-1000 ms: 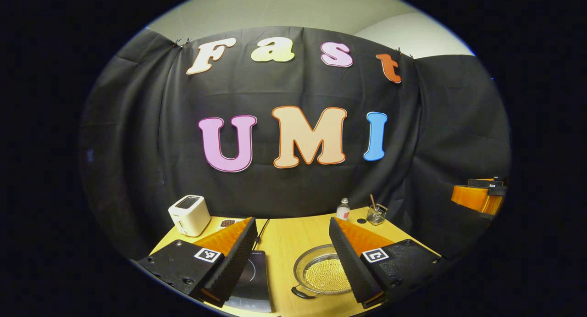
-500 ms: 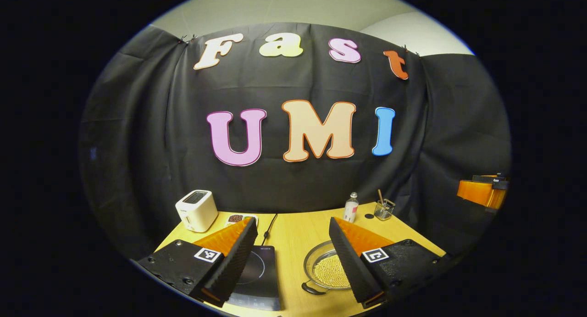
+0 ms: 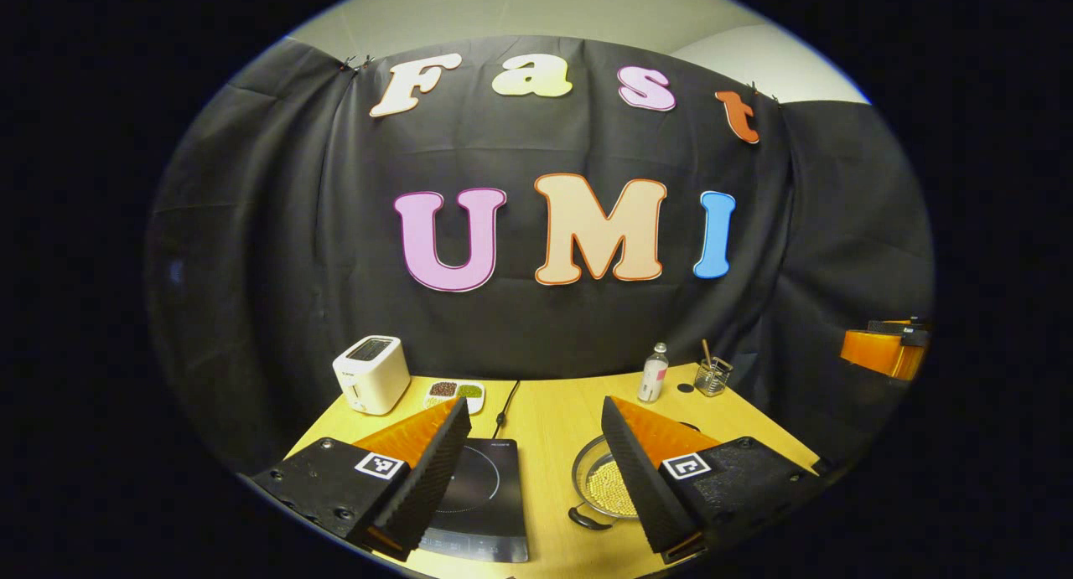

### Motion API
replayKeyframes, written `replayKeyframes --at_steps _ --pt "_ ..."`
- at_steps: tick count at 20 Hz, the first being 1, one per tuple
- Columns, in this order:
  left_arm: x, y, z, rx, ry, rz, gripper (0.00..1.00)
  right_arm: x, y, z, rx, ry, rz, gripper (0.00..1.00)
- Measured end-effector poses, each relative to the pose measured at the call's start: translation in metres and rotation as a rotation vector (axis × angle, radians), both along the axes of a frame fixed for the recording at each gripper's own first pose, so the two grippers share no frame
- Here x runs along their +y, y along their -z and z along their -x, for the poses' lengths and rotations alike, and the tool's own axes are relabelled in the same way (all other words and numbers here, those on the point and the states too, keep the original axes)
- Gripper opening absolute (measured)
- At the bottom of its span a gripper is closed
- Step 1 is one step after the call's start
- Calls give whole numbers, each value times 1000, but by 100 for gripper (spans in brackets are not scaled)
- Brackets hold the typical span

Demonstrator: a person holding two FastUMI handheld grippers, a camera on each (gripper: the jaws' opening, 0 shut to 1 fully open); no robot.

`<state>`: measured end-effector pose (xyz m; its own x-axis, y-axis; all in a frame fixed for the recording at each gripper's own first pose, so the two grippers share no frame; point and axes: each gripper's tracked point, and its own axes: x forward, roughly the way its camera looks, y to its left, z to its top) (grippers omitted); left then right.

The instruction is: First push the handle of the pot to place it horizontally, then grasp the pot with both hands and set it on the induction cooktop.

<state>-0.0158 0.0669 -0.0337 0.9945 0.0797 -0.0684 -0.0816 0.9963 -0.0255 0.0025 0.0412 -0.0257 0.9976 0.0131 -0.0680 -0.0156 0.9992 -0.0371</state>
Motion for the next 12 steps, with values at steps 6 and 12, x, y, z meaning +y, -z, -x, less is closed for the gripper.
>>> replayKeyframes --at_steps 6,12 --pt "26 4 13 -2 -36 -2 96 19 19 0 52 -24 -26 80" --pt "51 10 28 -4 -83 -4 96 46 44 -3 105 -62 -7 33"
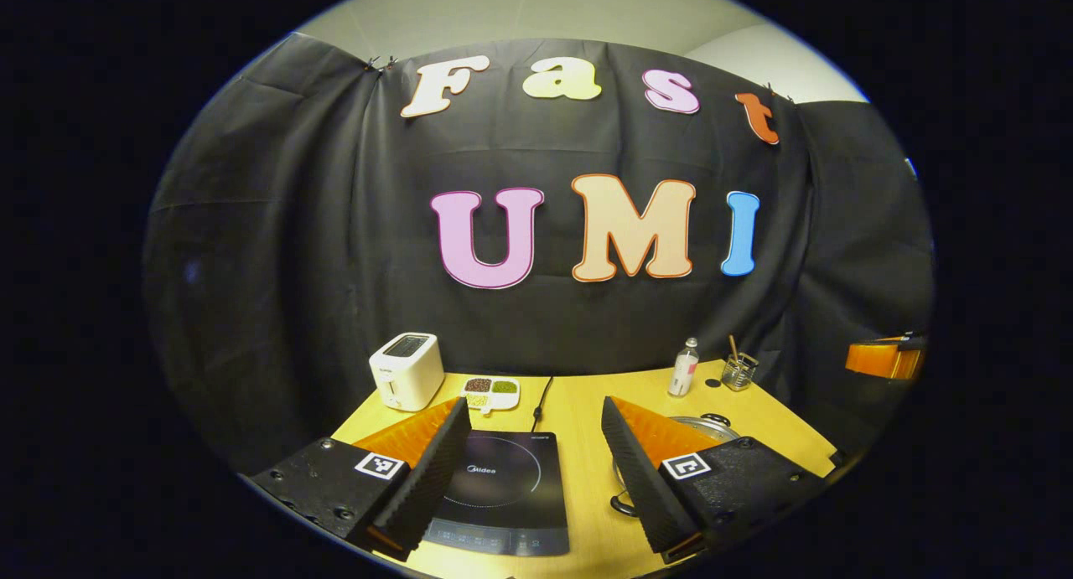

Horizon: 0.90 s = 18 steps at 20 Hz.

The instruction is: First push the handle of the pot to place it horizontally, then grasp the pot with both hands and set it on the induction cooktop.

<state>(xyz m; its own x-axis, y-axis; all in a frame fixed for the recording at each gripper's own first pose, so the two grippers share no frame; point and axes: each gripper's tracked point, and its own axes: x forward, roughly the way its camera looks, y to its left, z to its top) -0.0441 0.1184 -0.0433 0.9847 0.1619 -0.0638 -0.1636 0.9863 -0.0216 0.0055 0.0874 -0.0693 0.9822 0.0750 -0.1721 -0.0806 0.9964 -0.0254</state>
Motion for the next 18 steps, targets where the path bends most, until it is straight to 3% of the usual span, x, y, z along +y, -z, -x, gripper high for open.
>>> replayKeyframes --at_steps 3,4,6,7,8,9,11,12,15,16,17,18 --pt "10 3 9 1 -28 8 96 23 12 0 21 -57 39 32" --pt "14 5 12 4 -36 8 96 27 23 -27 27 -44 23 32" --pt "19 7 17 7 -49 3 96 48 32 1 80 -105 -47 6" --pt "21 7 20 9 -55 -1 96 53 44 -1 104 -119 -65 0" --pt "23 10 23 15 -62 -6 96 56 57 -3 133 -128 -74 0" --pt "25 11 25 18 -67 -10 96 59 70 -3 169 -138 -77 8" --pt "27 13 31 20 -77 -15 96 62 103 -1 252 -151 -65 7" --pt "29 15 34 22 -82 -14 96 64 120 1 300 -158 -61 0" --pt "33 20 43 28 -95 -10 96 75 165 12 432 -192 -81 0" --pt "35 22 47 31 -100 -9 96 80 177 16 470 -202 -94 7" --pt "37 23 49 34 -107 -8 96 84 189 16 503 -211 -104 0" --pt "40 26 51 36 -114 -7 96 87 200 17 536 -211 -107 0"
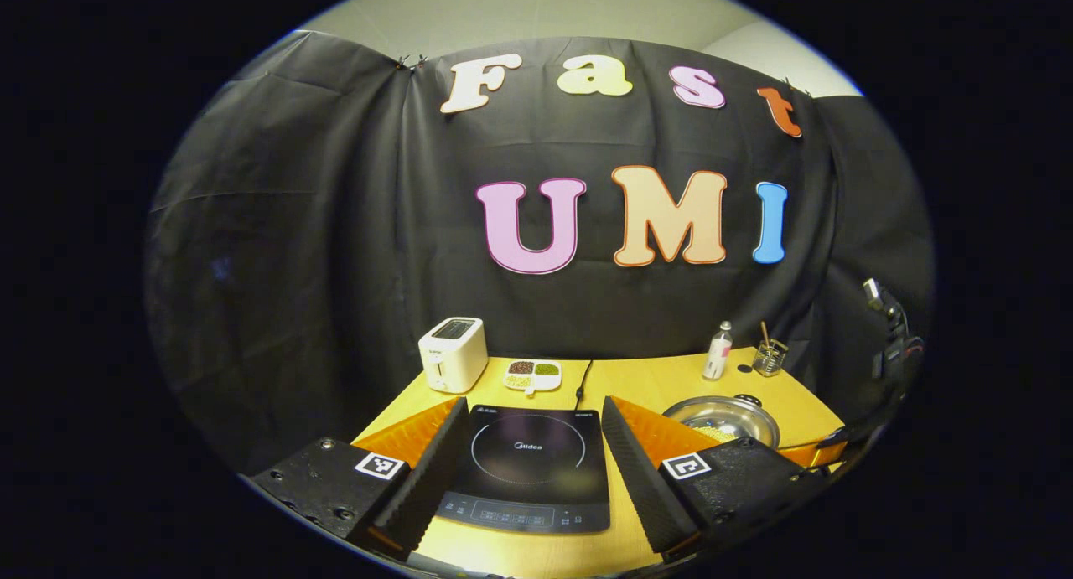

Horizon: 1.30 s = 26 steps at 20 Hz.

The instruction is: First push the handle of the pot to place it horizontally, then grasp the pot with both hands and set it on the induction cooktop.

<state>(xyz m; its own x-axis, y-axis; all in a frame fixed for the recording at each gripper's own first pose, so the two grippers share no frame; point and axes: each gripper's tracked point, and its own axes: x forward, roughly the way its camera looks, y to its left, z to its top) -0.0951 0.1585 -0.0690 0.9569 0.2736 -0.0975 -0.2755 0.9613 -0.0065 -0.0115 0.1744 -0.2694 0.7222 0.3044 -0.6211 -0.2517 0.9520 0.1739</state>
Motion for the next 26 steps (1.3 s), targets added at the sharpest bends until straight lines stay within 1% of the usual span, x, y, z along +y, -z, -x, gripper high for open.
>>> replayKeyframes --at_steps 2,3,6,10,12,13,14,15,16,17,22,26 --pt "5 4 4 6 -14 4 96 5 22 7 65 3 6 0" --pt "8 7 7 10 -20 6 96 5 31 7 94 7 18 6" --pt "13 13 14 17 -30 21 96 2 59 3 155 17 71 6" --pt "21 19 21 26 -41 32 96 5 89 -1 234 30 95 6" --pt "25 21 24 28 -50 30 96 7 98 -9 245 38 106 6" --pt "26 22 26 30 -54 32 99 10 100 -13 246 40 109 6" --pt "27 24 26 32 -59 36 96 13 101 -17 247 45 110 6" --pt "28 25 27 34 -62 40 96 17 103 -20 254 50 104 6" --pt "29 26 29 34 -66 43 93 22 105 -22 261 54 100 6" --pt "29 27 29 35 -69 46 96 24 109 -25 269 60 106 6" --pt "37 31 40 37 -94 53 96 27 121 -32 287 85 152 7" --pt "39 34 46 43 -103 55 96 32 123 -39 302 91 166 6"
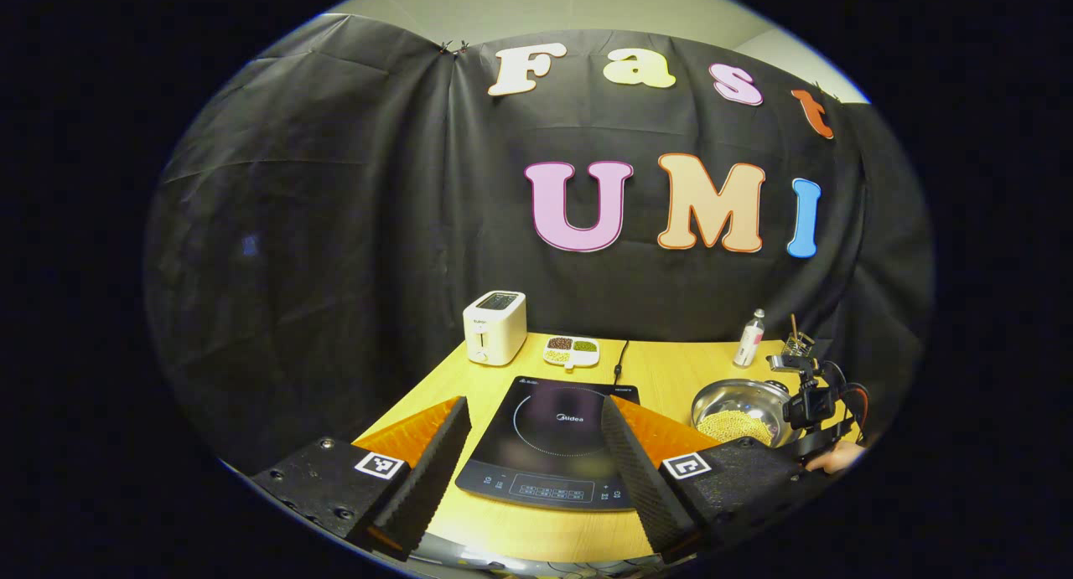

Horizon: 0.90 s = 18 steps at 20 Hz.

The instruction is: First push the handle of the pot to place it horizontally, then grasp the pot with both hands and set it on the induction cooktop.

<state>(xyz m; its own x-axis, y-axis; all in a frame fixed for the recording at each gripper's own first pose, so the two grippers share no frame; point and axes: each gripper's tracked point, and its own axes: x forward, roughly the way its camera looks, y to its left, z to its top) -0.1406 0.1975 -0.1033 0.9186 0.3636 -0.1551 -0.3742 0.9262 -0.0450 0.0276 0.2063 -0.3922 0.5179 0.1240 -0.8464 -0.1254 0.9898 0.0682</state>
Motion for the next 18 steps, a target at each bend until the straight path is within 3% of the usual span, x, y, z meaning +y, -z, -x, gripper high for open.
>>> replayKeyframes --at_steps 18 --pt "-5 9 6 10 24 7 96 43 0 -37 58 65 -52 6"
